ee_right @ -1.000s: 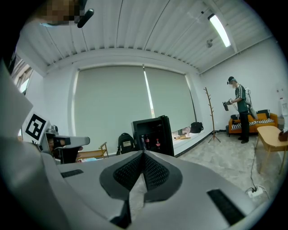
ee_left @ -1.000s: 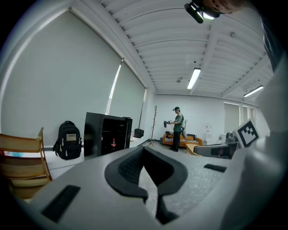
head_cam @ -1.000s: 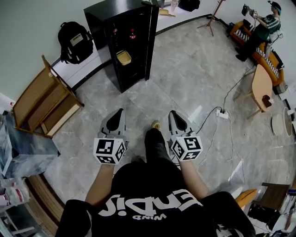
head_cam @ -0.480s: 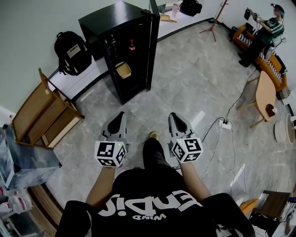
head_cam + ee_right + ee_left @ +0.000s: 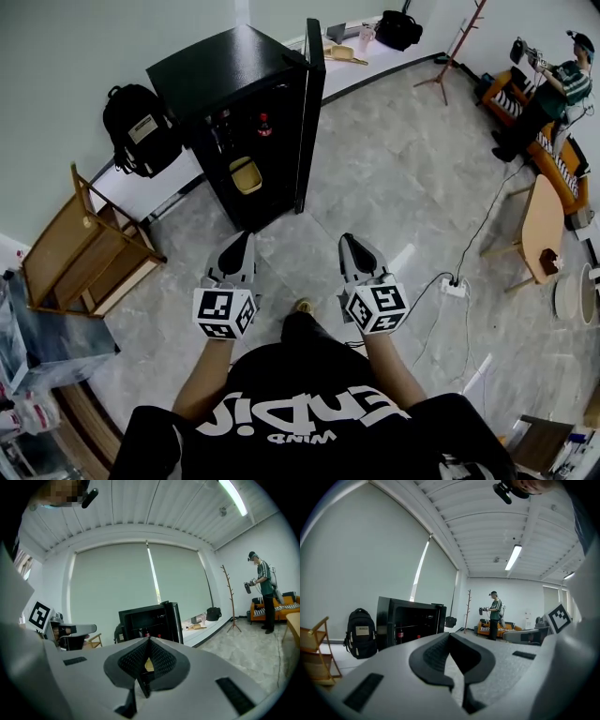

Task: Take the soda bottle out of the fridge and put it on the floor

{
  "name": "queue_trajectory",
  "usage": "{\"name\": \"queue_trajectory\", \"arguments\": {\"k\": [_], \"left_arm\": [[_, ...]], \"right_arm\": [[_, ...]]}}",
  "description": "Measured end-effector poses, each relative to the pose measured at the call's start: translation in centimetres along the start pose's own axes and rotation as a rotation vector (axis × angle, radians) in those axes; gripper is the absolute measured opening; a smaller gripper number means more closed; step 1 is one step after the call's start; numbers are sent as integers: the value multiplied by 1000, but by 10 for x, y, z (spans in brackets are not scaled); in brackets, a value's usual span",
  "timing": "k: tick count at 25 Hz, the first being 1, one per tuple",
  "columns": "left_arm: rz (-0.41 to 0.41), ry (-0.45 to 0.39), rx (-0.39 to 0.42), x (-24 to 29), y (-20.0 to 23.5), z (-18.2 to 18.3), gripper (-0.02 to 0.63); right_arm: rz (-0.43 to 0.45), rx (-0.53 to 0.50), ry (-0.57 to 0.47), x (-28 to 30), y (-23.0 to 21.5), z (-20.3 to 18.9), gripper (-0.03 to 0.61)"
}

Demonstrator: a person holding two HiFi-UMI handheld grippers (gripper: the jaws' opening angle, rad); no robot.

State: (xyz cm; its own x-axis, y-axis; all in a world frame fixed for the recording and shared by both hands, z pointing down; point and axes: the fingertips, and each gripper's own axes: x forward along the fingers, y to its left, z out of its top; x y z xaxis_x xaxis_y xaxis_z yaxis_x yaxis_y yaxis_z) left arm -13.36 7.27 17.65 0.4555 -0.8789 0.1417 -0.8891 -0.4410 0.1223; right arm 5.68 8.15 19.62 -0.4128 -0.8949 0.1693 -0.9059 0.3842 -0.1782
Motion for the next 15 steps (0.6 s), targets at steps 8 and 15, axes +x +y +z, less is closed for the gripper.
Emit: {"name": "queue_trajectory", "arguments": {"k": [8, 15], "left_arm": [[56, -14, -8, 85, 18, 13, 6], [79, -13, 2, 129, 39, 26, 8]], "right_arm": [[63, -21, 11, 75, -49, 22, 21], [100, -19, 6, 123, -63, 38, 21]]}}
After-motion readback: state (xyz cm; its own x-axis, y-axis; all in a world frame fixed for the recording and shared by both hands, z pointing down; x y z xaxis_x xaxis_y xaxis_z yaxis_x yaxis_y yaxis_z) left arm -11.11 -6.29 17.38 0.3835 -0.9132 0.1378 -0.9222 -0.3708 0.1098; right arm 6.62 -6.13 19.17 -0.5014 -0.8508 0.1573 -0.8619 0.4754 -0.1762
